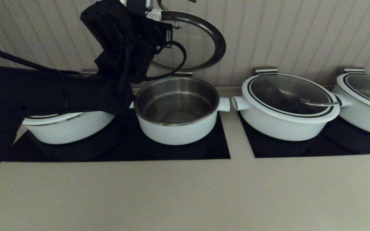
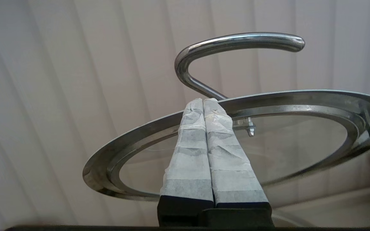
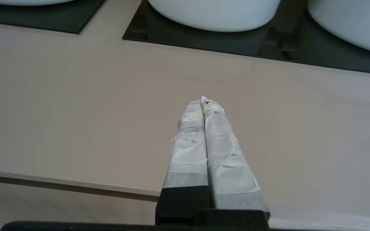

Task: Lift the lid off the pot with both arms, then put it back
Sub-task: Open the pot lid completely, then close the pot lid

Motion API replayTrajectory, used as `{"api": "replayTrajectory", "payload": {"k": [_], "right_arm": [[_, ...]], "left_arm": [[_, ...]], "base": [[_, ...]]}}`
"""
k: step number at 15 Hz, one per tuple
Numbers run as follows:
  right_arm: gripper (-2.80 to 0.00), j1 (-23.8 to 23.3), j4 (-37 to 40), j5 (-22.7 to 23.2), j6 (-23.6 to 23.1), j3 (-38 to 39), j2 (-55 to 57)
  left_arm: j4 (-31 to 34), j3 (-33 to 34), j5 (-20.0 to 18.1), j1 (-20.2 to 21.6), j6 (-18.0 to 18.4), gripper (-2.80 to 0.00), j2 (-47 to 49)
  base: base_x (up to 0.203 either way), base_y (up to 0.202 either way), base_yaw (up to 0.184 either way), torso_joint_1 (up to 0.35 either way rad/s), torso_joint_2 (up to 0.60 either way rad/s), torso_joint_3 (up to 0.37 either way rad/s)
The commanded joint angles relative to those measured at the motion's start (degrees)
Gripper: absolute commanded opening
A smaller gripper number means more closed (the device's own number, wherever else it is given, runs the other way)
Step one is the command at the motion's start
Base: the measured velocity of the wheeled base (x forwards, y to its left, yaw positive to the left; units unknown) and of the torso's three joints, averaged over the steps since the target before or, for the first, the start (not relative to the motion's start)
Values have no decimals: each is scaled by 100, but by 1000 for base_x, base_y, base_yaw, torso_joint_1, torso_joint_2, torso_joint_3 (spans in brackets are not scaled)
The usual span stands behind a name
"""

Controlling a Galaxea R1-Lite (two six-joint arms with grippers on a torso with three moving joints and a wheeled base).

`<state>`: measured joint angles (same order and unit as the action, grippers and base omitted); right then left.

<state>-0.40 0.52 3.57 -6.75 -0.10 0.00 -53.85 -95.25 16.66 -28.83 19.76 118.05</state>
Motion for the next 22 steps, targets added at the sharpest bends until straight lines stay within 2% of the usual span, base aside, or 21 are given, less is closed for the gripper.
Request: {"api": "replayTrajectory", "payload": {"k": [1, 7, 18, 22], "right_arm": [[-280, 5, 1, 3, -10, 1, 9], [-280, 4, 1, 3, -8, 1, 9], [-280, 3, 1, 3, -10, 1, 6], [-280, -2, 1, 3, -4, 1, 9]], "left_arm": [[49, 7, 12, -7, 11, -280, -146], [113, 656, 8, -8, 222, -280, -661], [168, 1535, 12, 0, 268, -280, -1601], [1059, 1505, -25, 49, 306, -280, -1906]], "base": [[0, 0, 0, 0, 0, 0], [0, 0, 0, 0, 0, 0], [0, 0, 0, 0, 0, 0], [0, 0, 0, 0, 0, 0]]}}
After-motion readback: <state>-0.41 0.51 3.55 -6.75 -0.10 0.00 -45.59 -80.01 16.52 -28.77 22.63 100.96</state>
